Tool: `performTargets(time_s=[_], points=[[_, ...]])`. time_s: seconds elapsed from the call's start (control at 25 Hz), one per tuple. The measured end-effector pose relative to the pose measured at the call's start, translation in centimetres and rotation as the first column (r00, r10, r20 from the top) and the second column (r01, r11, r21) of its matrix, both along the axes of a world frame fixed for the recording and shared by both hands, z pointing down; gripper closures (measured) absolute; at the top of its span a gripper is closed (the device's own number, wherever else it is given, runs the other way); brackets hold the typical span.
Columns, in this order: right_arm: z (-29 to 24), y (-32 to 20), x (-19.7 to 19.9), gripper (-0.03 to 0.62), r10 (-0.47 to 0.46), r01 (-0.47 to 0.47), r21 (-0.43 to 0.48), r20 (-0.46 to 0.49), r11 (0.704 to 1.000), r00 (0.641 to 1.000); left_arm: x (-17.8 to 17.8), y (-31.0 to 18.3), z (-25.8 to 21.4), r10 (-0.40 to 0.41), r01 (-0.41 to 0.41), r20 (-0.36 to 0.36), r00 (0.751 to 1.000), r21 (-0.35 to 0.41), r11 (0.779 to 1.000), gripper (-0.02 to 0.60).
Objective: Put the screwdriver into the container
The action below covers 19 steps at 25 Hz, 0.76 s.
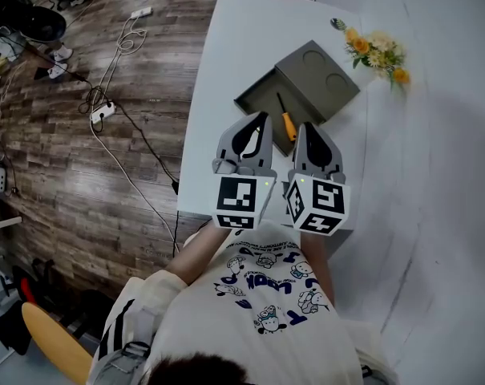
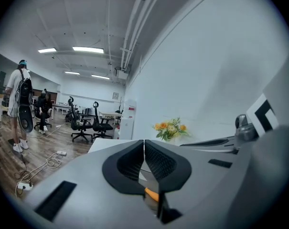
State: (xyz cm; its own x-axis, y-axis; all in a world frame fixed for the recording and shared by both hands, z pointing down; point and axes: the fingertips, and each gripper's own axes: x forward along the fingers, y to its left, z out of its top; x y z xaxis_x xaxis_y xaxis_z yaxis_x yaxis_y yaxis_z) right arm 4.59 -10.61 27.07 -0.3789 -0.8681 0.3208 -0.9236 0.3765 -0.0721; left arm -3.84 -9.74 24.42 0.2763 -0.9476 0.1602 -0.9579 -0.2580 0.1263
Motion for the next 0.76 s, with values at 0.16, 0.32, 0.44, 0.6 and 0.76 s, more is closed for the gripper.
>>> performTargets(time_s=[0.16, 0.32, 0.44, 0.6, 0.76], points=[[-0.18, 0.18, -0.08, 0.56, 0.002, -0.002, -0.001, 0.0, 1.0, 1.0, -0.17, 0.17, -0.11, 0.001, -0.001, -0.006, 1.0, -0.003, 1.0, 0.563], [0.05, 0.12, 0.08, 0.56, 0.003, -0.003, -0.001, 0.0, 1.0, 1.0, -0.03, 0.1, 0.08, -0.001, 0.001, -0.011, 1.0, -0.005, 1.0, 0.563], [0.22, 0.06, 0.18, 0.56, 0.003, -0.003, -0.001, -0.002, 1.0, 1.0, 0.05, 0.08, 0.22, -0.001, 0.001, -0.008, 1.0, -0.004, 1.0, 0.563], [0.1, 0.19, 0.14, 0.56, 0.002, -0.002, 0.001, -0.004, 1.0, 1.0, -0.13, 0.23, 0.09, -0.004, 0.004, -0.009, 1.0, -0.003, 1.0, 0.563], [0.37, -0.04, 0.3, 0.56, 0.002, -0.002, 0.0, -0.004, 1.0, 1.0, -0.02, -0.01, 0.24, -0.006, 0.006, -0.008, 1.0, 0.001, 1.0, 0.563]])
